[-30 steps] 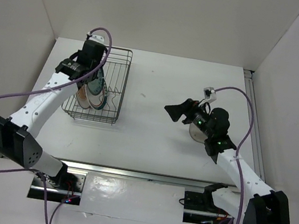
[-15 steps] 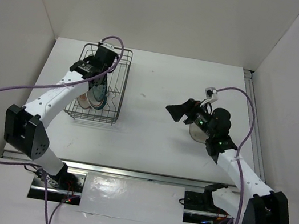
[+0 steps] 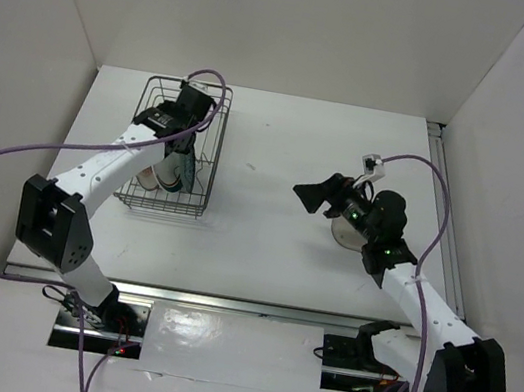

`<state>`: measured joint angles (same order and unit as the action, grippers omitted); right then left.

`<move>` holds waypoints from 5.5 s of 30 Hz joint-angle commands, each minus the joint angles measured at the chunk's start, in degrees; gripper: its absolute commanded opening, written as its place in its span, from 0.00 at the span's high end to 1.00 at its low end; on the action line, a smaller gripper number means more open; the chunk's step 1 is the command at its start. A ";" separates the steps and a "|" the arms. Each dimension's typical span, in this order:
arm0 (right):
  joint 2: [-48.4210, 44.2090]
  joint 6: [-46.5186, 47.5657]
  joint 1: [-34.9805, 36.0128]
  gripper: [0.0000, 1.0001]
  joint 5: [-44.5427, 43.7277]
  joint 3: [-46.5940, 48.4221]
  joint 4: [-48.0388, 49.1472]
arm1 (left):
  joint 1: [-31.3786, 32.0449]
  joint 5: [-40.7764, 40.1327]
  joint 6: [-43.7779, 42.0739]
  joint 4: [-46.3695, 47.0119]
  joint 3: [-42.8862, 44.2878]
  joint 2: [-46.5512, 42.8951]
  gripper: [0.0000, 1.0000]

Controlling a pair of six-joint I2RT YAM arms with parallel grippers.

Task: Load the plates into the dish rack

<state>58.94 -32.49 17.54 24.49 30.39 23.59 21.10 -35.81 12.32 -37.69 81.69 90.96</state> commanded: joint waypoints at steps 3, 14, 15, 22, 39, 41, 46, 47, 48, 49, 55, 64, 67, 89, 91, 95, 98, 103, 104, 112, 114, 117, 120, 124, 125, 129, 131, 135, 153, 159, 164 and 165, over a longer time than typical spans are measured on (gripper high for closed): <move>-3.21 1.46 -1.36 0.00 -7.94 -0.33 -2.22 | 0.08 1.00 1.13 0.51 0.05 0.02 0.47; -4.36 -5.12 -1.90 0.00 -52.78 7.84 -40.27 | 0.61 16.91 3.50 4.29 -2.41 -16.06 0.00; -3.84 -6.95 -1.90 0.00 -53.40 6.97 -41.08 | 0.61 17.70 3.50 4.29 -2.41 -16.07 0.00; -4.53 -19.78 -1.90 0.00 -57.00 0.37 -44.42 | 0.61 21.75 3.50 5.70 -4.08 -19.67 0.00; 4.52 -26.57 -2.95 0.05 -56.57 -2.70 -42.40 | -1.77 27.90 2.89 6.23 -4.61 -21.79 0.00; 4.52 -27.10 -3.47 0.07 -55.96 -3.32 -40.83 | -1.77 27.90 2.89 6.23 -4.61 -21.79 0.00; 6.18 -26.58 -4.09 0.19 -54.81 -3.32 -39.16 | -1.77 27.90 2.89 6.75 -5.14 -21.79 0.00; 7.15 -26.57 -4.79 0.19 -53.59 -3.32 -38.63 | -1.77 27.90 2.89 6.75 -5.14 -21.79 0.00; 7.68 -26.05 -4.80 0.20 -53.58 -3.32 -38.62 | -1.77 27.90 2.89 6.75 -5.14 -22.31 0.00; 7.68 -26.04 -5.32 0.25 -52.89 -3.32 -38.10 | -1.77 27.90 2.89 6.75 -5.14 -22.32 0.00; 11.38 -24.73 -6.64 0.33 -50.60 -3.32 -36.25 | -1.77 27.90 2.89 6.75 -5.14 -22.32 0.00; 9.53 -24.20 -7.78 0.75 -50.59 -4.37 -36.43 | -2.91 27.81 2.89 7.28 -5.66 -22.84 0.00; 9.53 -24.20 -8.31 0.94 -50.59 -4.38 -36.43 | -2.91 27.81 2.89 7.28 -5.66 -22.84 0.00; -13.15 -8.83 -7.61 1.00 -20.15 -16.51 5.55 | -2.91 57.87 6.67 15.63 -8.74 -17.92 0.01; -9.91 -6.19 -6.91 1.00 -14.06 -15.90 10.31 | -2.91 60.14 7.80 16.42 -9.26 -16.52 0.01; -5.24 -3.73 -1.03 1.00 -9.45 -12.74 16.57 | -2.91 63.84 9.12 18.79 -9.88 -15.99 0.04; -2.43 -0.56 5.56 1.00 -13.49 -8.43 15.08 | -2.91 65.60 9.66 19.59 -10.41 -15.37 0.05; 3.46 1.55 13.13 1.00 -21.41 -2.46 15.08 | -2.91 66.74 9.66 19.59 -10.41 -14.84 0.10; 4.34 1.55 13.66 1.00 -21.41 -1.83 15.77 | -2.91 66.75 9.66 19.59 -10.41 -14.24 0.10; 9.44 -0.20 15.86 1.00 -24.14 2.82 19.73 | -2.91 65.70 10.18 19.59 -10.41 -13.70 0.29; 9.97 -0.20 15.86 1.00 -24.14 3.45 19.74 | -2.91 65.70 9.66 19.59 -10.41 -13.70 0.46; 10.58 -0.73 15.86 1.00 -24.67 4.76 20.35 | -2.91 65.70 9.66 19.59 -10.41 -13.70 0.46; 11.20 -1.26 15.86 1.00 -24.67 5.99 20.35 | -2.91 65.70 9.66 19.59 -10.41 -13.18 0.46; 11.73 -2.75 16.39 1.00 -23.62 5.99 21.49 | -2.91 65.70 9.66 19.06 -10.41 -13.17 0.50; 11.73 -2.75 16.39 1.00 -23.61 5.99 21.49 | -2.91 65.70 9.13 19.06 -9.89 -13.17 0.61; 11.73 -3.81 16.91 1.00 -22.03 5.99 22.28 | -2.91 65.17 8.52 18.54 -9.27 -12.65 0.92; 11.73 -3.29 16.91 1.00 -22.03 5.99 21.50 | -2.91 64.64 8.51 18.53 -9.27 -13.17 1.00; 11.73 -2.75 17.44 0.20 -23.25 5.99 19.04 | -2.91 58.86 7.20 18.53 -10.05 -16.77 1.00; 11.11 1.03 16.83 0.00 -29.51 3.09 7.70 | -2.91 6.55 5.09 1.13 -0.48 -14.94 1.00; 9.27 1.03 14.36 0.00 -26.78 1.34 7.69 | -2.91 1.37 6.40 -3.52 3.47 -10.98 1.00; 8.22 1.03 11.56 0.00 -24.06 -0.06 7.60 | 0.77 -2.07 6.40 -7.30 8.55 -7.83 1.00; 8.21 0.50 10.68 0.00 -24.05 -0.07 7.61 | 1.48 -4.77 6.40 -7.31 9.18 -7.20 1.00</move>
<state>69.10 -32.47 29.82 -1.15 31.16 30.33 20.34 -34.54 18.24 -43.55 86.19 82.50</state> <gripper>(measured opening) 0.999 0.153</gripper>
